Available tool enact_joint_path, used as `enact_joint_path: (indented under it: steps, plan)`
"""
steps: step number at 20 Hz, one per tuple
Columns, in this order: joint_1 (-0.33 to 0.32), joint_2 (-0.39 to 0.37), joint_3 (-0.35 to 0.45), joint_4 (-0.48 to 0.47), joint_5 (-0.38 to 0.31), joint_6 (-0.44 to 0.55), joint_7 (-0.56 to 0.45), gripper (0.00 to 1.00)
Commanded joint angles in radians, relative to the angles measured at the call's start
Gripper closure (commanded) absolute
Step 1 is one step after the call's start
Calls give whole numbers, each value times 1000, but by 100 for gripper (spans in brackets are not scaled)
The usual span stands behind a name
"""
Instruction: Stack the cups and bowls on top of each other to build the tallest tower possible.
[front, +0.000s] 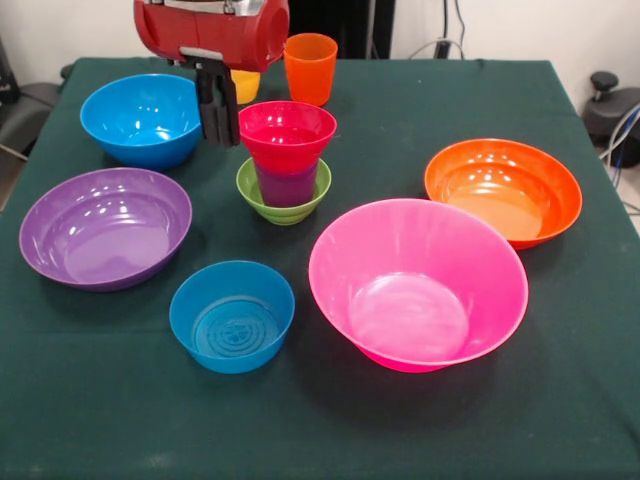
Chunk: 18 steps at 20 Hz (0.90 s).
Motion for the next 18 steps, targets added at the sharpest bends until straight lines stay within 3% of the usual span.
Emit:
enact_joint_path:
  steps: [1,13,18]
  plan:
    - [19,23,40,83,-64,108,-230,100]
    - [93,67,-52,38,-51,172,-62,100]
    - [85,61,-41,53,-64,159,-111,100]
